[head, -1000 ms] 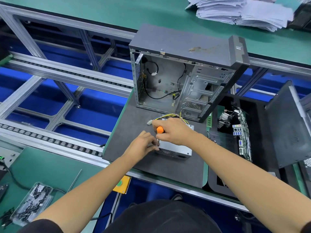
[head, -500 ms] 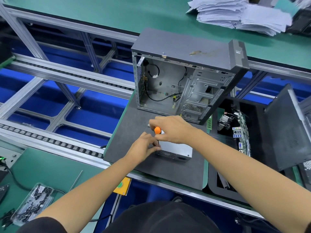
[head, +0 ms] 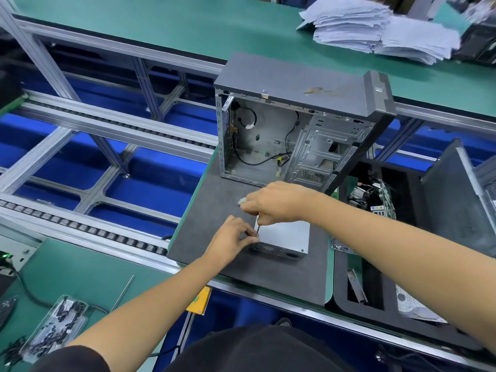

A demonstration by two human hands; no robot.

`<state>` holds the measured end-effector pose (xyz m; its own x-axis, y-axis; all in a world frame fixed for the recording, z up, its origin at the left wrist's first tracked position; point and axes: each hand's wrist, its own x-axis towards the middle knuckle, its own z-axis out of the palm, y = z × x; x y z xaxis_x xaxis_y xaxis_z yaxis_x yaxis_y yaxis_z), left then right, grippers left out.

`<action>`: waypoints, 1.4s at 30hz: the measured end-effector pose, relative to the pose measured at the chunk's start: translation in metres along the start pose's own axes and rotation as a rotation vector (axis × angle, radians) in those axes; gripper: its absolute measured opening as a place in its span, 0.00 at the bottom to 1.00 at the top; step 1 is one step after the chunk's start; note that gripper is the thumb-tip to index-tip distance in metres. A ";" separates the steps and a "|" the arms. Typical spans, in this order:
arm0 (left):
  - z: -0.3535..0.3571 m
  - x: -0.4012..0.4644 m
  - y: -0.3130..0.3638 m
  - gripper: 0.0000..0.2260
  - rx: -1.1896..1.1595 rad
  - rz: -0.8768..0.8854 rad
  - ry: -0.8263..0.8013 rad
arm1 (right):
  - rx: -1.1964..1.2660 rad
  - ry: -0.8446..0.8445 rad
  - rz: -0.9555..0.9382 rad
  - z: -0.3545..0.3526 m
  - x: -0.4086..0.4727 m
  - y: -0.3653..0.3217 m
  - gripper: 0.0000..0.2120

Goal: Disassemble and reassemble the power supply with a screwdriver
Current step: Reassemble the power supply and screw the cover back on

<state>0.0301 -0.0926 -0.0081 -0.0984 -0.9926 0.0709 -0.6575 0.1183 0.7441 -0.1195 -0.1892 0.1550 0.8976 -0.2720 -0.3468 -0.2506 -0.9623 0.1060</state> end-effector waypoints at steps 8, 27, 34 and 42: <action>0.004 -0.001 0.000 0.07 -0.041 -0.056 0.033 | 0.136 -0.026 0.069 0.001 -0.006 0.003 0.17; 0.006 -0.001 -0.005 0.11 -0.032 -0.101 -0.010 | -0.084 -0.044 -0.118 -0.004 0.002 -0.004 0.06; 0.005 -0.001 0.000 0.08 -0.108 -0.053 0.057 | 0.026 -0.021 0.040 0.000 0.000 -0.009 0.11; 0.007 -0.002 -0.002 0.09 -0.017 -0.102 0.061 | -0.111 -0.011 -0.114 -0.005 0.002 -0.005 0.09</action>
<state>0.0269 -0.0909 -0.0144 0.0144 -0.9993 0.0346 -0.6492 0.0170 0.7605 -0.1146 -0.1850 0.1581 0.9138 -0.1619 -0.3724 -0.1053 -0.9802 0.1678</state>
